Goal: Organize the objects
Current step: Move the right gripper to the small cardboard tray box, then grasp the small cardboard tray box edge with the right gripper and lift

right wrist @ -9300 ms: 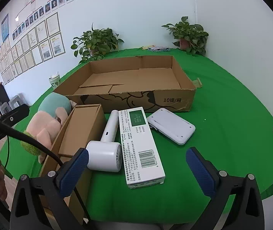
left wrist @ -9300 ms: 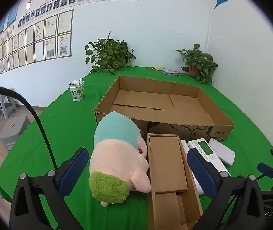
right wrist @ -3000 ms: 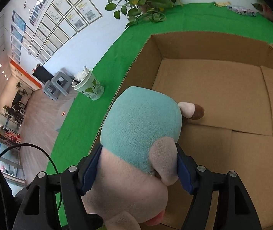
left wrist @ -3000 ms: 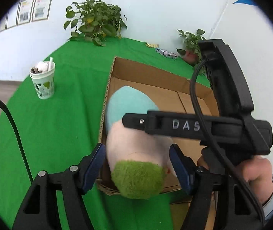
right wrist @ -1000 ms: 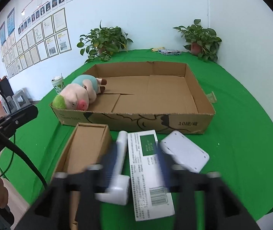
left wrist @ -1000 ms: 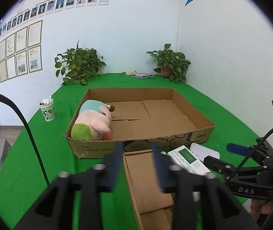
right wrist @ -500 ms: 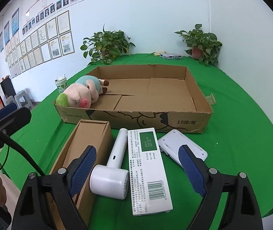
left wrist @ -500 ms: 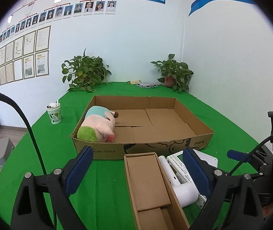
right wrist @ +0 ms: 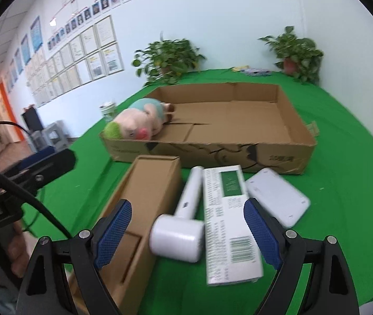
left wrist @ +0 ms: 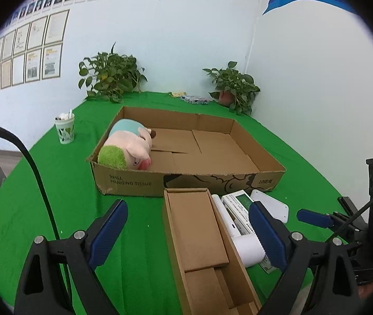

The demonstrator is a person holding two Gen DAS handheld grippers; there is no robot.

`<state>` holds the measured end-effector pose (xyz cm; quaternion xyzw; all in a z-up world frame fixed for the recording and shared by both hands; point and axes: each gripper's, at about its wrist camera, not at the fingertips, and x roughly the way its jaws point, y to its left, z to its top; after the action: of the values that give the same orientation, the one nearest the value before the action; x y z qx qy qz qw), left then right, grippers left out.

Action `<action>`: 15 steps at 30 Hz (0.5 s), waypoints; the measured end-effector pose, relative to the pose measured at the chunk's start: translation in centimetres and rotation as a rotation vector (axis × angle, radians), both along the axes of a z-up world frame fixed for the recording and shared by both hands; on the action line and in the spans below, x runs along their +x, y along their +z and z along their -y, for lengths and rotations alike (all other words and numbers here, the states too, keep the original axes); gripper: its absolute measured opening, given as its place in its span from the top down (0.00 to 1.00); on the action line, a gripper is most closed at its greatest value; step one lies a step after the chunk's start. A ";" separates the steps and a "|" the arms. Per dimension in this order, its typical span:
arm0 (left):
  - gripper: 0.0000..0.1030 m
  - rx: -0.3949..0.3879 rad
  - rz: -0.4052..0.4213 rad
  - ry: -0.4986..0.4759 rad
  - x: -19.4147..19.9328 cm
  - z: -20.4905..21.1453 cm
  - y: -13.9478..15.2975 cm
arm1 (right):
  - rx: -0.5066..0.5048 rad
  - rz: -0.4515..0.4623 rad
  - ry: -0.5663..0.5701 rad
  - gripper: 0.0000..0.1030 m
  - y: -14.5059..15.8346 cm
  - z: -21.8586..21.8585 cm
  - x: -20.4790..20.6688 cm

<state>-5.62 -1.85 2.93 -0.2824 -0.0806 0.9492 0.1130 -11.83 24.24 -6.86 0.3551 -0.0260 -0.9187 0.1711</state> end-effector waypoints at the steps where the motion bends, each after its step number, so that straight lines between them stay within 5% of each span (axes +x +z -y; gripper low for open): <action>1: 0.12 0.016 0.022 -0.008 0.1 0.4 -0.4 | -0.018 0.016 0.024 0.15 -0.2 0.1 0.3; 6: 0.15 -0.005 0.103 -0.046 1.0 0.7 -2.6 | -0.066 0.139 0.115 0.18 -2.3 1.3 2.3; 10: 0.31 -0.038 0.183 -0.105 0.8 -0.4 -4.9 | -0.023 0.202 0.104 0.35 -4.5 2.8 2.4; 15: 0.48 0.017 0.299 -0.126 -1.0 -0.4 -7.7 | 0.022 0.234 0.090 0.50 -6.3 4.0 1.3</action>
<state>-6.67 -1.44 -4.75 -0.4242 -0.0866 0.8869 0.1614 -10.55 20.22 -13.14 0.4624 -0.0197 -0.8626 0.2043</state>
